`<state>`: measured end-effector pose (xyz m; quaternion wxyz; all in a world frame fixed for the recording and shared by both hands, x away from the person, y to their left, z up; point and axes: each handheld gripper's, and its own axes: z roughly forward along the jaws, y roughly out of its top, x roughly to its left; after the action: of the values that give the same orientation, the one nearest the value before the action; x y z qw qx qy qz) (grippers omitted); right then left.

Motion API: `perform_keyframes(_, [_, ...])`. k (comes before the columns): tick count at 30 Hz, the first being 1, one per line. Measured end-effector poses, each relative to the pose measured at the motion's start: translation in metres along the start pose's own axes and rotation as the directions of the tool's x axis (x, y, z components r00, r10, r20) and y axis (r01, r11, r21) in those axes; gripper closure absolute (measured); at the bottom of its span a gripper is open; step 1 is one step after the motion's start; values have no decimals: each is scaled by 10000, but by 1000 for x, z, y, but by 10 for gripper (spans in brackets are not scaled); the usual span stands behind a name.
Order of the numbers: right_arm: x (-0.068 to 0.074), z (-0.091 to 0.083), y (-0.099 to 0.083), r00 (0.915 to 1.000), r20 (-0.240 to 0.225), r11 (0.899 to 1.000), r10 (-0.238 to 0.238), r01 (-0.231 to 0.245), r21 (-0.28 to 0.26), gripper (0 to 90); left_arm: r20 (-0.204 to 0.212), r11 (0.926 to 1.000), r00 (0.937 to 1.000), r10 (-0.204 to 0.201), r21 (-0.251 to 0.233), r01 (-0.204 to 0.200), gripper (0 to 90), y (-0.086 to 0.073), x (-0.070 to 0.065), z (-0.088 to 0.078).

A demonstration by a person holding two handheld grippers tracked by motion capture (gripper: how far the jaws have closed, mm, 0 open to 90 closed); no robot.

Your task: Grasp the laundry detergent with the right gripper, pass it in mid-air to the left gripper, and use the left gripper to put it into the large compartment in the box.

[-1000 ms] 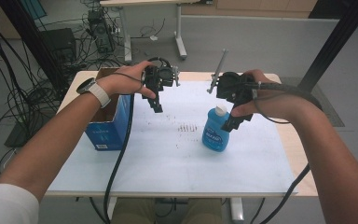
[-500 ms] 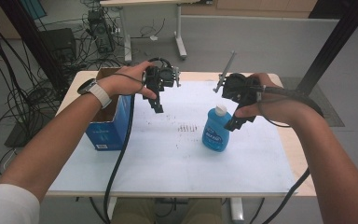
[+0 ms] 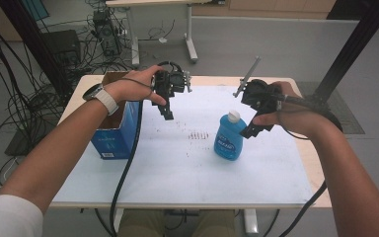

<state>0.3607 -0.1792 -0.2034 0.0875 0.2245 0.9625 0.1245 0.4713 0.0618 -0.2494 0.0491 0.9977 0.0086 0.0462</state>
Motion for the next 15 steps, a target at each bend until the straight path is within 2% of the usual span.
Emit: perform_keyframes(15, [-5, 7, -10, 9991, -27, 9990, 423, -423, -167, 70, 3, 10000, 10000, -3, 11, 3, 102, 0, -1, 1])
